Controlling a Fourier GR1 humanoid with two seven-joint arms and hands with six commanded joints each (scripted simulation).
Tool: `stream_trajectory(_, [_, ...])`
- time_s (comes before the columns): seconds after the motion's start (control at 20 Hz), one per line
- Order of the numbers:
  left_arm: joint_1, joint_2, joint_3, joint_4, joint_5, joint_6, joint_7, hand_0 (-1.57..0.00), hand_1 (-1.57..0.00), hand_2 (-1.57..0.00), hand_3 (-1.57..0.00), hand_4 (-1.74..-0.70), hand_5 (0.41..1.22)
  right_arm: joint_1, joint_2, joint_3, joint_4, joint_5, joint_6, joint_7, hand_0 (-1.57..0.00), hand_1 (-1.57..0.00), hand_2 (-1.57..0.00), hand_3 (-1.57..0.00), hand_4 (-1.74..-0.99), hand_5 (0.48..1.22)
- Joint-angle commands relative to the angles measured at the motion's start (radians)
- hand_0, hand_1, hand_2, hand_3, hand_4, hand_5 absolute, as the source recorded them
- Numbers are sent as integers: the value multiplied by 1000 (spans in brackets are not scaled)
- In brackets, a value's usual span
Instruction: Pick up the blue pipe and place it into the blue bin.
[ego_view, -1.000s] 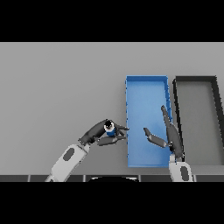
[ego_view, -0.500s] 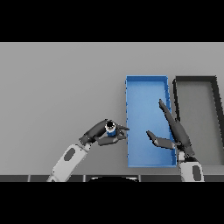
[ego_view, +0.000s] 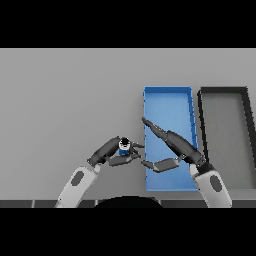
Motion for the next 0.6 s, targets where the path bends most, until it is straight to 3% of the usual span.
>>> stream_trajectory(0.0, [-2,-3,6,3,3,-4,1,-1571,-1571,-1571,-1571,-1475,1221,-9,15,27,-10,-6,3,32,1,0,0,1,-1242,524])
stream_trajectory(0.1, [11,-8,0,-16,-3,-15,-10,-1571,-1571,-1571,-1571,-1475,1221,-41,25,45,-5,-45,20,76,1,1,0,1,-1232,525])
stream_trajectory(0.25, [9,-19,16,-5,-6,-25,17,-1571,-1571,-1571,-1571,-1475,1221,-120,50,91,12,-59,43,99,1,1,1,1,-1214,520])
stream_trajectory(0.55, [8,-41,40,10,16,-84,-14,-1571,-1571,-1571,-1571,-1468,1221,-254,117,137,119,-85,86,154,1,1,1,1,-1200,514])
